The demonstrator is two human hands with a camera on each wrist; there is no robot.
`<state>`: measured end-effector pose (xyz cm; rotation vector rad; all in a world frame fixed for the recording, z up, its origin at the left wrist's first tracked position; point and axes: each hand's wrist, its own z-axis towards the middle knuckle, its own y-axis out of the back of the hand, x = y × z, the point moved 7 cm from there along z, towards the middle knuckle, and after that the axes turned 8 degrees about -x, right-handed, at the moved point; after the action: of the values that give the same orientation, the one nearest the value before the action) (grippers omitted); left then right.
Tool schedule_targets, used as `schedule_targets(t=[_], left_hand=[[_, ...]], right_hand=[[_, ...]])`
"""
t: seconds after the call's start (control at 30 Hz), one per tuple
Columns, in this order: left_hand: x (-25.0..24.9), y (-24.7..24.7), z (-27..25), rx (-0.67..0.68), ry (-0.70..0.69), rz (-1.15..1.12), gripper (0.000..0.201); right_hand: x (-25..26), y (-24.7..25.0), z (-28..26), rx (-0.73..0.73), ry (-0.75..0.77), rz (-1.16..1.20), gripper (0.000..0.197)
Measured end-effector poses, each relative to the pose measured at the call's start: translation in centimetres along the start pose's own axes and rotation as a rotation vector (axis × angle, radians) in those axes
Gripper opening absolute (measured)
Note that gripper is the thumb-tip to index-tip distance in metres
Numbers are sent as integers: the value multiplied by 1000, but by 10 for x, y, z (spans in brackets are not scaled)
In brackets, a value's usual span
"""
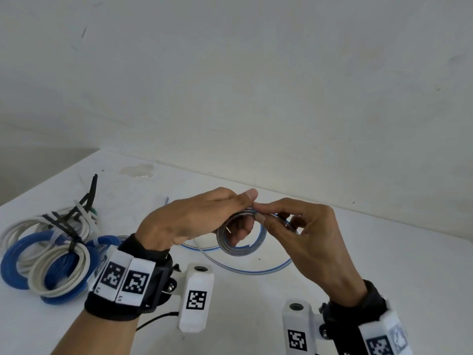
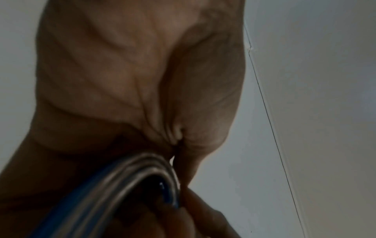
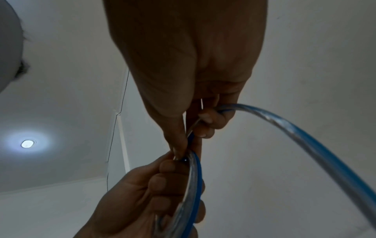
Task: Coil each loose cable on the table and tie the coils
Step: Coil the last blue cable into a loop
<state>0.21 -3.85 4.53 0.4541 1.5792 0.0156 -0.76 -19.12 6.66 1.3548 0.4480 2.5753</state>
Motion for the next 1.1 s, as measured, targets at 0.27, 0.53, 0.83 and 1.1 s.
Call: schedule_targets(t=[0.27, 0.53, 0.83, 1.1], left_hand=[[-10, 9, 7, -135, -70, -380, 44], [-16, 14, 12, -286, -174, -522, 46], [-12, 17, 3, -160, -217, -130, 21], [-9, 29, 4, -290, -180, -240, 18]], right_hand=[[-11, -4, 1, -218, -143, 335, 17], [-17, -20, -8, -334, -247, 544, 29], [-16, 9, 9, -52, -155, 219, 18], [-21, 14, 10, -252, -109, 258, 15]])
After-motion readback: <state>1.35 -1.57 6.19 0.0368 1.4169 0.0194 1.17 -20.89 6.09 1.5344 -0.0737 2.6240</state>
